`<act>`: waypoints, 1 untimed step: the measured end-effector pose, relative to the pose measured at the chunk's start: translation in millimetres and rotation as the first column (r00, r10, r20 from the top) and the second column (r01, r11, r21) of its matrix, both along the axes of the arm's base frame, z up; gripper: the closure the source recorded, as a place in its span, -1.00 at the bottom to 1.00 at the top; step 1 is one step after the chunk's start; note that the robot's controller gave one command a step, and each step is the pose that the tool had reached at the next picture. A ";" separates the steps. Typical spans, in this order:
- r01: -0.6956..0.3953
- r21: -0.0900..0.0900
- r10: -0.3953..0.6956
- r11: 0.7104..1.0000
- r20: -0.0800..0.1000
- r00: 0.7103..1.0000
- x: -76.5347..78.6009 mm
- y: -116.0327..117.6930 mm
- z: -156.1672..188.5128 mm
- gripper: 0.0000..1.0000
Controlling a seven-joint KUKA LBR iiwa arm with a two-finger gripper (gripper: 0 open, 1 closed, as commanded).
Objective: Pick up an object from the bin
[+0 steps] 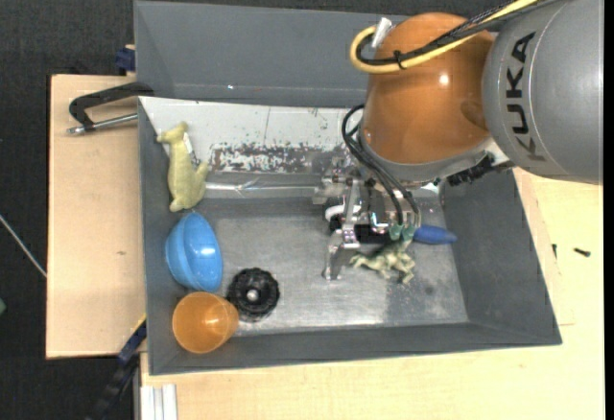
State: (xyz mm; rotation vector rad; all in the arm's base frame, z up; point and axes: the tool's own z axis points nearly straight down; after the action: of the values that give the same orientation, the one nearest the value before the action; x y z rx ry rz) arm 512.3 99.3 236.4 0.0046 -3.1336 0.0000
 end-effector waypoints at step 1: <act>-0.281 0.001 0.281 0.960 0.014 0.960 -13.6 96.5 -165.5 -1.00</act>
Offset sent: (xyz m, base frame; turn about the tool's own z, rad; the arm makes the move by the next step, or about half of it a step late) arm -0.0152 0.0945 -0.1664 -0.2836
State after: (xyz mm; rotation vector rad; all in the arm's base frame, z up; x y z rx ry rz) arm 498.7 195.7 70.9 0.4513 -3.1149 -0.0028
